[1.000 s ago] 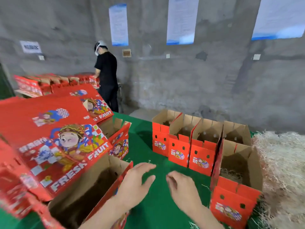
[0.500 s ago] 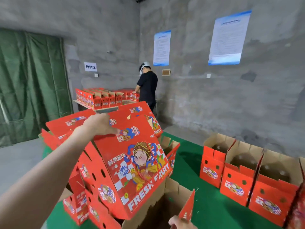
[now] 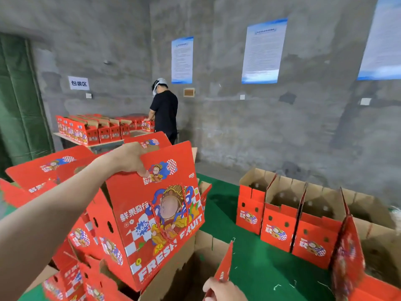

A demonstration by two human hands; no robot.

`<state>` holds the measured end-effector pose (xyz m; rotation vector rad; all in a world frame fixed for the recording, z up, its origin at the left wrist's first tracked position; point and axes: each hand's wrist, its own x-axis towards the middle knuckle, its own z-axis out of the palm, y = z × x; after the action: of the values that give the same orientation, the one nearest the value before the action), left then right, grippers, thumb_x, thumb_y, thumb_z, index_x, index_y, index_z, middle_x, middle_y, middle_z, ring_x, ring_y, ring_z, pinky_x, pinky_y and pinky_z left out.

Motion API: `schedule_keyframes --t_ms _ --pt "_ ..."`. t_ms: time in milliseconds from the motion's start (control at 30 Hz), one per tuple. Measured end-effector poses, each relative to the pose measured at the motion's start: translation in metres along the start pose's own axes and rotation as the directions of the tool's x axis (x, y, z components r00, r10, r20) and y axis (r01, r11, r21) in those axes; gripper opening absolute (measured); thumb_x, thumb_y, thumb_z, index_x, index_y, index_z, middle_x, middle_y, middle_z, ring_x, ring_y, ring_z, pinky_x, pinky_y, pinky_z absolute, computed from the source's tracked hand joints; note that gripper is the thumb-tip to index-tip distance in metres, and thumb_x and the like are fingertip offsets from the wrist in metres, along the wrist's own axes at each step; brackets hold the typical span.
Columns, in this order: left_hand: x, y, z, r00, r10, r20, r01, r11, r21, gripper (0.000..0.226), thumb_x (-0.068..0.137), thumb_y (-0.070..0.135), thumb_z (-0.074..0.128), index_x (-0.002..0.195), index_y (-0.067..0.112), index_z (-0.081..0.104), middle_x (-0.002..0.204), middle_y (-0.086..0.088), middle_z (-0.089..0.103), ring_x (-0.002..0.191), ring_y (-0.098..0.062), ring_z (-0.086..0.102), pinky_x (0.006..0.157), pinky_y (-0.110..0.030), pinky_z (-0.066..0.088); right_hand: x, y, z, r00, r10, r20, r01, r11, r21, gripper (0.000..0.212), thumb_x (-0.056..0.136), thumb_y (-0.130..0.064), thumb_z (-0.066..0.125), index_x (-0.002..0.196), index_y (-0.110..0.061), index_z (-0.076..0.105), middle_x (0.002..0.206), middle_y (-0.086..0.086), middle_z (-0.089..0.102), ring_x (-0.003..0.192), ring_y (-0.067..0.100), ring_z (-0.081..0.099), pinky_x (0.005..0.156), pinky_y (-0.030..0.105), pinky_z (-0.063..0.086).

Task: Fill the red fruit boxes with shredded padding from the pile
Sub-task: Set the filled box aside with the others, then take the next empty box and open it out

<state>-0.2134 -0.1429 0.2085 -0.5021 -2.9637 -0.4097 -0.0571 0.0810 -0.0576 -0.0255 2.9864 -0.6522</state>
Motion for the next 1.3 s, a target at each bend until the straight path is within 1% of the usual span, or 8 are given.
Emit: schedule_keyframes --t_ms 133,300,500,633,767,1000,1200,1300 --pt "-0.035 0.056 0.001 0.947 0.231 -0.225 -0.181 0.959 0.220 0.034 0.077 0.034 0.073 0.107 0.019 0.068 0.092 -0.005 0.068 0.084 -0.026 0.061 0.065 -0.026 0.044 -0.002 0.006 -0.006 1.000 -0.020 -0.008 0.021 0.994 0.106 0.032 0.090 -0.031 0.041 0.120 -0.030 0.048 0.108 -0.004 0.052 0.104 0.012 0.056 0.095 0.022 0.040" --pt "-0.083 0.126 0.026 0.803 0.452 -0.388 -0.418 0.892 0.174 0.029 0.090 0.037 0.055 0.118 0.043 0.058 0.101 -0.002 0.070 0.096 -0.030 0.063 0.078 -0.036 0.051 -0.026 0.030 -0.051 0.973 0.030 -0.230 0.062 0.922 0.383 0.026 0.086 -0.027 0.054 0.111 -0.028 0.058 0.079 -0.012 0.059 0.068 0.000 0.054 0.077 0.016 0.045" --pt "-0.113 0.203 0.103 0.723 0.671 -0.164 -0.596 0.726 0.341 0.064 0.092 0.015 0.039 0.139 0.051 0.015 0.100 0.002 0.067 0.090 -0.022 0.062 0.076 -0.033 0.049 -0.093 0.110 -0.108 0.737 0.513 -0.440 0.157 0.504 0.849 0.009 0.089 -0.003 0.057 0.096 -0.010 0.059 0.082 0.011 0.065 0.059 0.016 0.061 0.056 0.021 0.051" --pt "-0.134 0.256 0.164 0.689 0.724 0.039 -0.712 0.665 0.224 0.075 0.083 0.002 0.040 0.138 0.047 0.015 0.093 -0.001 0.066 0.086 -0.027 0.062 0.064 -0.031 0.038 -0.147 0.177 -0.108 0.574 0.765 -0.292 0.111 0.280 0.953 0.005 0.090 -0.003 0.054 0.092 0.001 0.057 0.075 0.014 0.063 0.064 0.022 0.059 0.061 0.031 0.053" --pt "-0.160 0.281 0.221 0.672 0.717 0.183 -0.737 0.671 0.076 0.061 0.092 0.005 0.039 0.135 0.046 0.027 0.079 0.002 0.060 0.078 -0.023 0.061 0.067 -0.031 0.043 -0.202 0.226 -0.072 0.561 0.827 -0.016 -0.163 0.129 0.978 0.011 0.092 -0.007 0.054 0.089 0.003 0.058 0.077 0.020 0.066 0.059 0.023 0.060 0.059 0.033 0.052" --pt "-0.196 0.266 0.267 0.595 0.706 0.383 -0.782 0.619 0.073 0.076 0.088 0.001 0.031 0.141 0.052 0.012 0.113 0.008 0.062 0.086 -0.020 0.052 0.074 -0.030 0.040 -0.266 0.275 -0.027 0.413 0.897 0.158 -0.406 0.026 0.913 0.016 0.090 0.008 0.047 0.093 -0.002 0.059 0.079 0.015 0.070 0.060 0.022 0.068 0.045 0.022 0.052" --pt "-0.195 0.241 0.279 0.616 0.683 0.393 -0.756 0.652 0.055 0.072 0.089 0.002 0.037 0.133 0.058 0.025 0.098 0.010 0.067 0.066 -0.015 0.046 0.064 -0.024 0.044 -0.279 0.277 -0.019 0.505 0.816 0.282 -0.645 0.140 0.752 0.005 0.087 -0.002 0.059 0.083 -0.002 0.061 0.078 0.012 0.067 0.053 0.009 0.065 0.051 0.021 0.054" --pt "-0.195 0.233 0.302 0.490 0.711 0.504 -0.824 0.567 0.001 0.067 0.085 0.000 0.035 0.127 0.053 0.032 0.105 0.009 0.065 0.075 -0.018 0.051 0.062 -0.029 0.039 -0.276 0.280 -0.027 0.537 0.833 0.130 -0.589 0.261 0.765 0.016 0.095 -0.006 0.046 0.083 -0.004 0.057 0.075 0.007 0.062 0.060 0.015 0.064 0.054 0.028 0.056"
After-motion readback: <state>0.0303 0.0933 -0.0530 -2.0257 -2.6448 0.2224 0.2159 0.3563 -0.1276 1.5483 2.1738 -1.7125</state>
